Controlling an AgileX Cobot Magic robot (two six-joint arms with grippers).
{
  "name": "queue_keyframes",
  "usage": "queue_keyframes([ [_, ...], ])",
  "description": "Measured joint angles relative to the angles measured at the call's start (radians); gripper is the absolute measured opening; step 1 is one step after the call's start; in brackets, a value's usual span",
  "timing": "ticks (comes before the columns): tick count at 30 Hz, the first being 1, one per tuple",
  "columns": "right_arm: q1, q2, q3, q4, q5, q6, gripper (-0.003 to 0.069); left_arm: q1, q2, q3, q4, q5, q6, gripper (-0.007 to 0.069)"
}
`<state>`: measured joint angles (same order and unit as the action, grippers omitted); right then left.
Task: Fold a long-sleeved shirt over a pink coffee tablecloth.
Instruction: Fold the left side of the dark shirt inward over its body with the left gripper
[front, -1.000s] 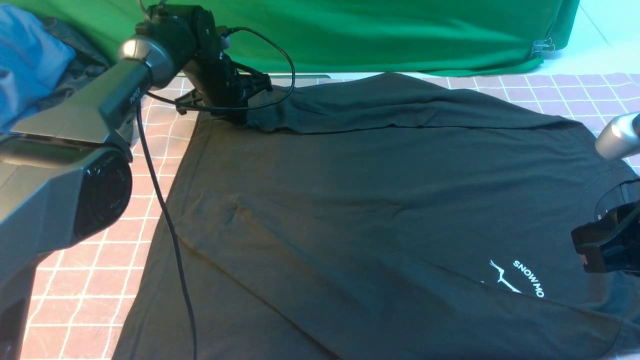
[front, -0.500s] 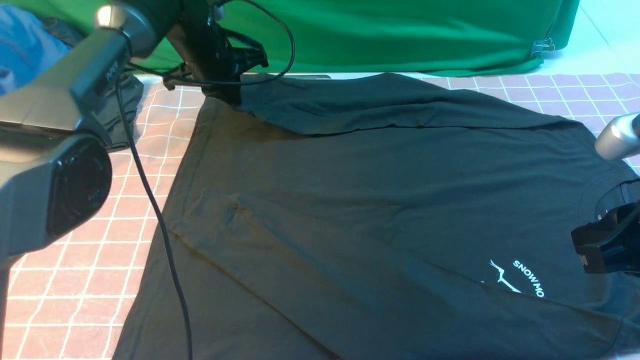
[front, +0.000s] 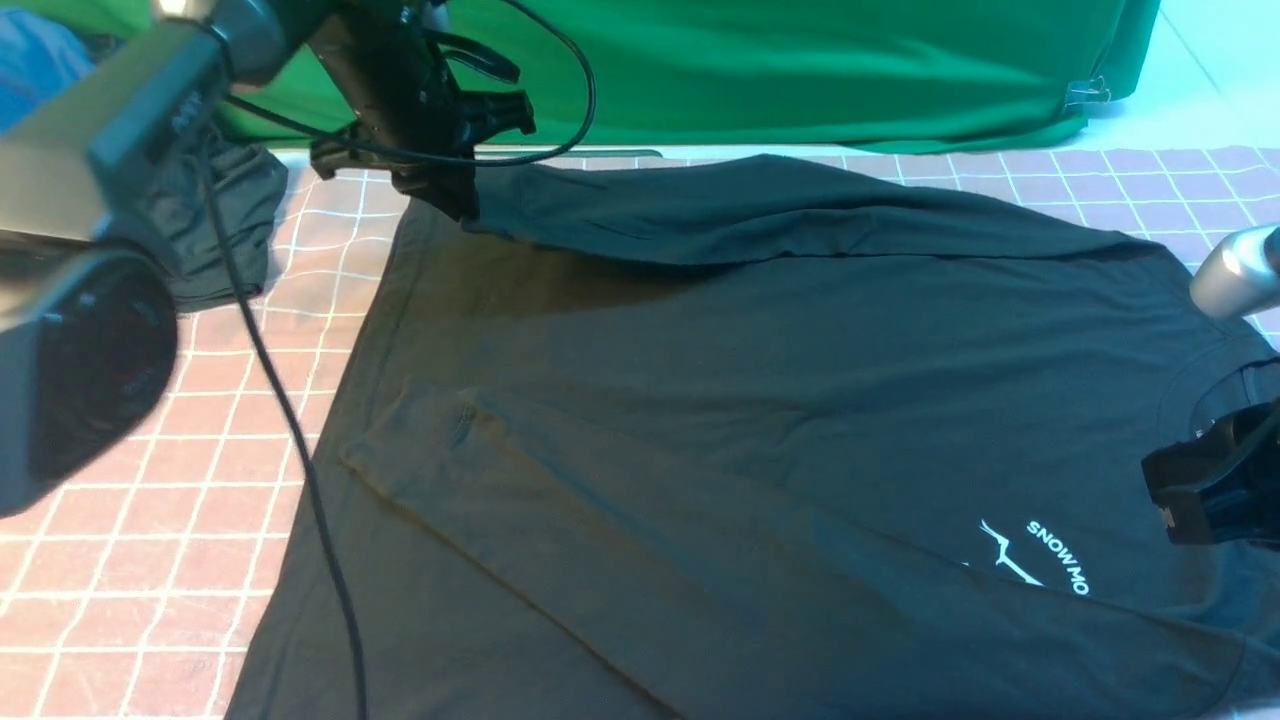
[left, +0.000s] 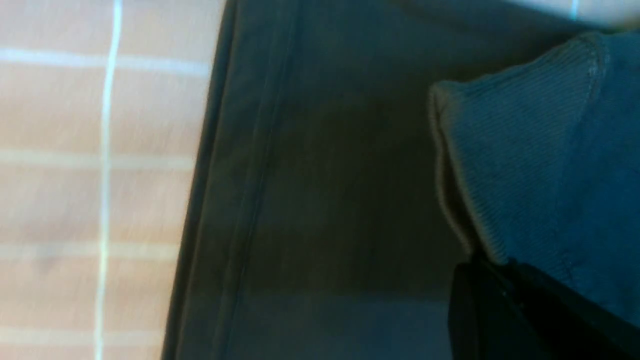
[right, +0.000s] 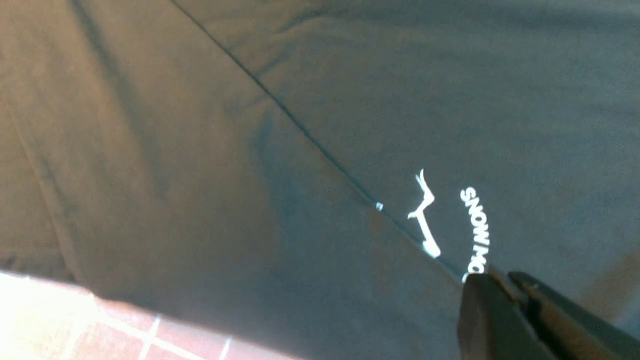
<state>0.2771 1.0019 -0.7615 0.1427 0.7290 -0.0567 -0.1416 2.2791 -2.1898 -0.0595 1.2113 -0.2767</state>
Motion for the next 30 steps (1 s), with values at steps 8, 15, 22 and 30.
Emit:
queue_keyframes([
  [8, 0.000, 0.000, 0.000, 0.000, -0.067, 0.000, 0.0071, 0.000, -0.148, 0.261, 0.012, 0.003, 0.000, 0.0029],
  [15, 0.000, 0.000, 0.000, 0.000, -0.081, 0.000, 0.0071, 0.000, -0.222, 0.452, 0.022, -0.029, -0.011, 0.0029],
  [22, 0.000, 0.000, 0.000, 0.000, -0.083, 0.000, 0.0078, 0.000, -0.250, 0.558, 0.022, -0.083, -0.030, 0.0029],
  [30, 0.000, 0.000, -0.002, -0.055, -0.081, -0.022, 0.0090, 0.000, -0.252, 0.561, 0.022, -0.098, -0.030, 0.0030],
])
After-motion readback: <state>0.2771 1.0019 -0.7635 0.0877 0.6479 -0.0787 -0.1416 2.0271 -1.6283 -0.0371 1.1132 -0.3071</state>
